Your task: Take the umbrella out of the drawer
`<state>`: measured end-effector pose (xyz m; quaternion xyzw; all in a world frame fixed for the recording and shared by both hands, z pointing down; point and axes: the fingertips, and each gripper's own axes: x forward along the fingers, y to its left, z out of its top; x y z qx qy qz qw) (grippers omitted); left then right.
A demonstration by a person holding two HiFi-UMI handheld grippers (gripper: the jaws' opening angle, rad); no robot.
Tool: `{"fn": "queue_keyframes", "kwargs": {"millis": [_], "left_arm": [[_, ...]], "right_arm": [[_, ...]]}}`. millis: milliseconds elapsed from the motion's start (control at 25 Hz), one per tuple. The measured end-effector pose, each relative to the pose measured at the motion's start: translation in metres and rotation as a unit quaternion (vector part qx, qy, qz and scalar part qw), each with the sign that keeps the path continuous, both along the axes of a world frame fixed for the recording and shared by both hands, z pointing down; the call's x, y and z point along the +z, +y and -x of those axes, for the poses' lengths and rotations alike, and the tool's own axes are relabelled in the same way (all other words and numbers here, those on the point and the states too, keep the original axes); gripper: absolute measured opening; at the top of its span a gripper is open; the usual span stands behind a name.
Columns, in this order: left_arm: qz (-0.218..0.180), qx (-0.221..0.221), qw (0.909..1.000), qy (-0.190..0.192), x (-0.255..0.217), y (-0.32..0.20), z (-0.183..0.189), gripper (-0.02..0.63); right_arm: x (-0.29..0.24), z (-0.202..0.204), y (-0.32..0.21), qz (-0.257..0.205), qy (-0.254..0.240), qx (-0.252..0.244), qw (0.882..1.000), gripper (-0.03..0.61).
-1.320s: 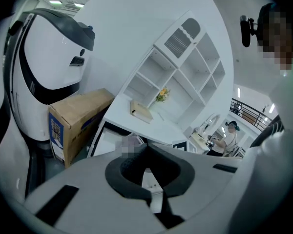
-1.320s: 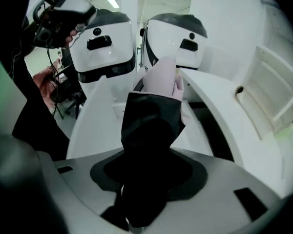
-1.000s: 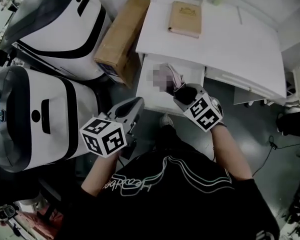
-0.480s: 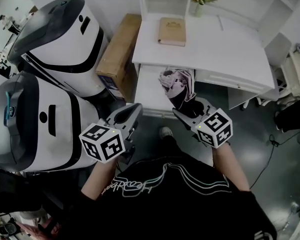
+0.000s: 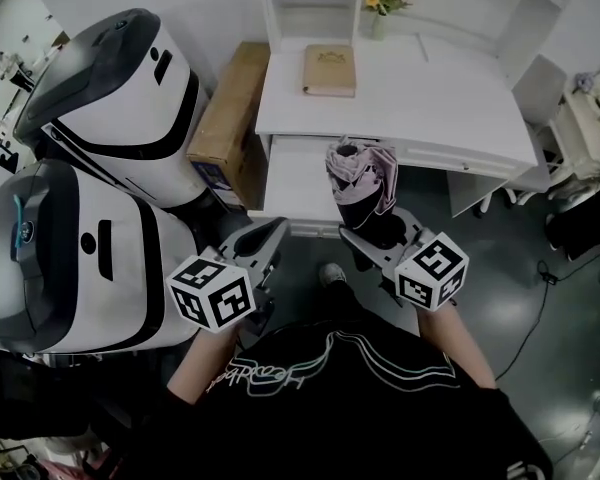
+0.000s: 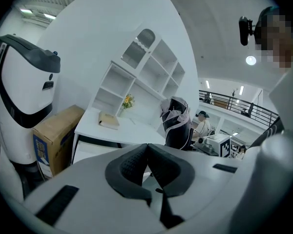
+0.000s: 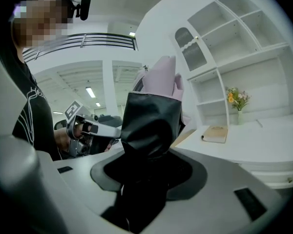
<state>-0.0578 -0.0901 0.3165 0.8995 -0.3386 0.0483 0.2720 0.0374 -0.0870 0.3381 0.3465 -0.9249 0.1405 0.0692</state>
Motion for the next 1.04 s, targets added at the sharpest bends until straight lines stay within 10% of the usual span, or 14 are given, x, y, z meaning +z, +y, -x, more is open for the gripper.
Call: {"fn": "queue_keyframes", "kwargs": {"millis": [1040], "left_arm": [[0.004,0.011,0.9999,0.000,0.007,-0.001,-0.012,0.020]], "right_arm": [[0.009,-0.004,0.001,0.011,0.003,0.006,1.000,0.210]]}}
